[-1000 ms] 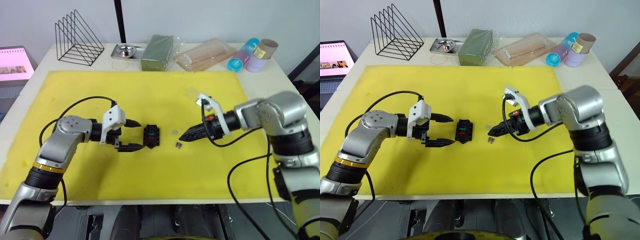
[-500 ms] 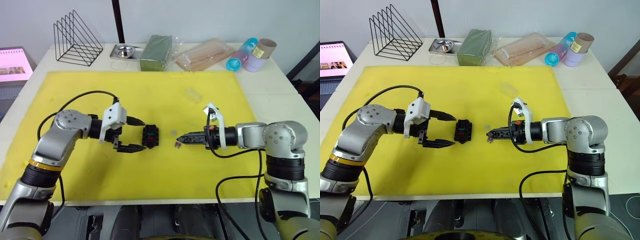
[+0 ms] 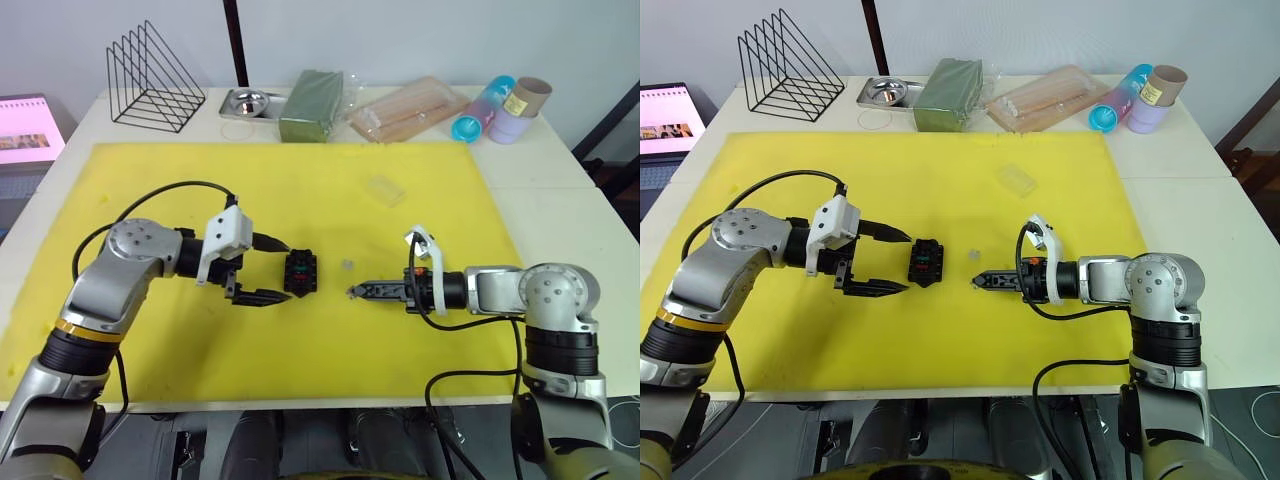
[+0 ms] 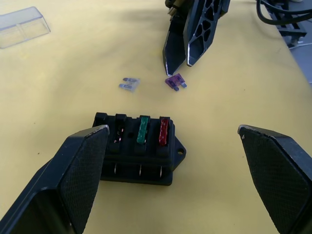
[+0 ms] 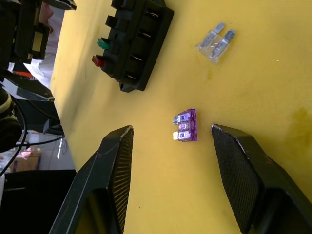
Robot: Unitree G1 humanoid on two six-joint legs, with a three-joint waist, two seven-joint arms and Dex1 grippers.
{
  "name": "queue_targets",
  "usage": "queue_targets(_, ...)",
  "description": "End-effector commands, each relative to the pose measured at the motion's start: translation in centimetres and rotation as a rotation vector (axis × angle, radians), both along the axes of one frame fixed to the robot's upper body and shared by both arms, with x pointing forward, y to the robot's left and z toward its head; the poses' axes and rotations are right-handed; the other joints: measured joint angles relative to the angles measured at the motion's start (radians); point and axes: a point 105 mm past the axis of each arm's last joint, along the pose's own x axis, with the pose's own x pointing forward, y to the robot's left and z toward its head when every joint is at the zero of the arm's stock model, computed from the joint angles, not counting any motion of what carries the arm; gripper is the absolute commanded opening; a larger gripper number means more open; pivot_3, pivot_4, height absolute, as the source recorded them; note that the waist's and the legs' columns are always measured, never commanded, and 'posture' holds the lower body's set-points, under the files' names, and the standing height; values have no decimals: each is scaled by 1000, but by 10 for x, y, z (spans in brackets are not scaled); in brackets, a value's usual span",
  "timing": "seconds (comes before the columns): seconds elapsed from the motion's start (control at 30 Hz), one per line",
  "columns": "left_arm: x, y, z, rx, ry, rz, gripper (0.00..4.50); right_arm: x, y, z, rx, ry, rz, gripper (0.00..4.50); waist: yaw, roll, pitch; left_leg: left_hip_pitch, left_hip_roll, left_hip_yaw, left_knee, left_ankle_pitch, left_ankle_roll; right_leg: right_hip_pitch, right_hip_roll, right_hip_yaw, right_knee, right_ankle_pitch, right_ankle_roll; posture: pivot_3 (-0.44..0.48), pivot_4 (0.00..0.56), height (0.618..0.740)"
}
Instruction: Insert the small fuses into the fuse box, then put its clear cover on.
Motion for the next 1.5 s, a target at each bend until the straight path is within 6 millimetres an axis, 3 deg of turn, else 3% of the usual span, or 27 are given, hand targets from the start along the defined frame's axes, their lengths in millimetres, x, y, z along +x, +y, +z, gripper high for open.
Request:
queue_targets(0.03,-2,-1,9,8,-54,-12,4500,-5,1,-1,13,10,10,2723,0,0,0,0,0,0,0,0,0,0,0,0,0,0,0,0,150,740)
queue_targets(0.4,0,-1,8,6,-61,1,4500,-16,8,-10,35,56,24,2723,0,0,0,0,0,0,0,0,0,0,0,0,0,0,0,0,150,740)
queue_targets(1.13,2,-2,6,-4,-60,20,4500,-10,21,-12,51,78,-6,2723,-5,0,0,1,1,0,-1,0,0,0,2,0,0,0,0,0,150,740)
queue_targets(1.2,2,-2,6,-4,-60,21,4500,-9,21,-12,51,76,-7,2324,-5,0,0,1,1,0,-1,0,0,0,2,0,0,0,0,0,150,740)
queue_targets(1.37,2,-2,6,-4,-61,26,4500,-7,18,-12,38,75,-20,2309,-5,0,0,1,1,0,-1,0,0,0,2,0,0,0,0,0,150,740)
queue_targets(1.5,2,-2,6,-5,-61,28,4500,-7,16,-12,34,72,-24,1417,-5,0,0,1,1,0,-1,0,0,0,2,0,0,0,0,0,150,740)
